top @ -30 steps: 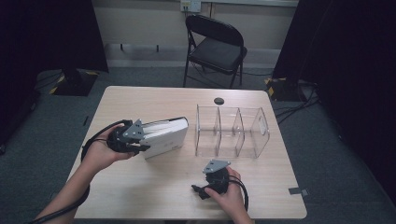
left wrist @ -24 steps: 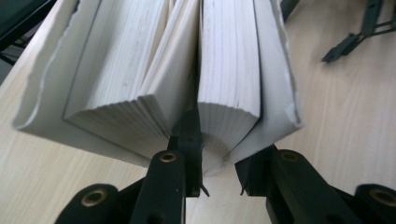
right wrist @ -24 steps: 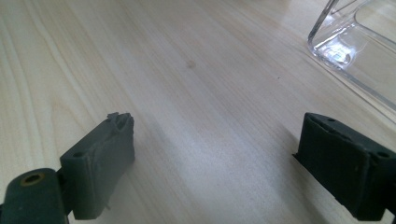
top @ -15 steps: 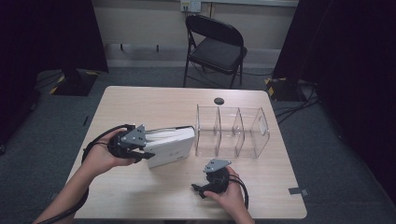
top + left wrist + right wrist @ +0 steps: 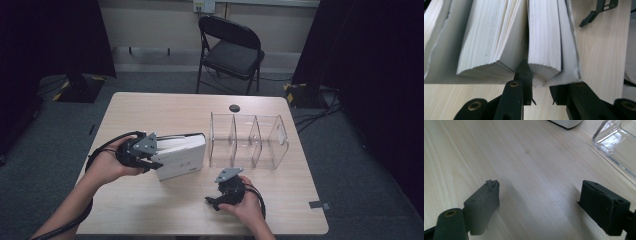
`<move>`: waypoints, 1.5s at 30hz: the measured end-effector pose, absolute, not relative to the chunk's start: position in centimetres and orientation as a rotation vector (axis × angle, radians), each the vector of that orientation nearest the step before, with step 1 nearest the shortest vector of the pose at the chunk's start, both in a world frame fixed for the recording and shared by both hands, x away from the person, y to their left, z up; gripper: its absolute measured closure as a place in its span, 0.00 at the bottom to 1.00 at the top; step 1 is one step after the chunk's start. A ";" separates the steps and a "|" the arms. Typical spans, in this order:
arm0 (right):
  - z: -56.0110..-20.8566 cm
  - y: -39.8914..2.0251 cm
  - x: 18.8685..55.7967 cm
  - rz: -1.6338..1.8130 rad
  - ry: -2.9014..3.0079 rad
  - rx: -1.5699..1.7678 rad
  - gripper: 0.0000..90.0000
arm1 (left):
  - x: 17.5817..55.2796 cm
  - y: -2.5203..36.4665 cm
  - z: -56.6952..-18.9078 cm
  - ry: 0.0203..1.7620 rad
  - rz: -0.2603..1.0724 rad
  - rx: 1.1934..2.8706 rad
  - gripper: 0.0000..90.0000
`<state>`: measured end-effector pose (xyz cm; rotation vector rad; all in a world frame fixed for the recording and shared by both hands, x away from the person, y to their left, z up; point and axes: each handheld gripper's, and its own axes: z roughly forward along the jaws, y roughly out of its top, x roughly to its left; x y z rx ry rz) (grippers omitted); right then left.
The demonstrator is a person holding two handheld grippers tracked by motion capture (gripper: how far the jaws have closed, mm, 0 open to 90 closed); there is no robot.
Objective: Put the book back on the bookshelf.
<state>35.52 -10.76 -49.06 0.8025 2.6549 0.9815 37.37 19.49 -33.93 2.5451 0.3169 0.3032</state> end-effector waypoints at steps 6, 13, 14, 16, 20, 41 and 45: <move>-48.7 -10.6 35.8 0.954 2.691 0.794 0.19 | 37.4 19.6 -33.9 0.336 0.312 2.548 0.83; -48.0 -10.4 35.9 0.950 2.713 0.783 0.19 | 37.3 19.9 -33.7 0.276 0.312 2.581 0.83; -47.8 -10.3 35.9 0.946 2.714 0.784 0.19 | 37.2 20.1 -33.7 0.270 0.299 2.580 0.83; -47.7 -10.3 35.9 0.952 2.717 0.778 0.19 | 37.2 20.3 -33.6 0.287 0.302 2.579 0.83; -47.6 -10.1 36.0 0.953 2.738 0.787 0.19 | 37.3 20.3 -33.5 0.312 0.307 2.586 0.83; -44.1 -8.4 37.6 0.942 2.770 0.694 0.20 | 37.8 21.0 -32.9 0.428 0.352 2.559 0.75; -43.7 -8.2 37.8 0.946 2.772 0.677 0.20 | 37.8 21.0 -33.0 0.433 0.355 2.545 0.73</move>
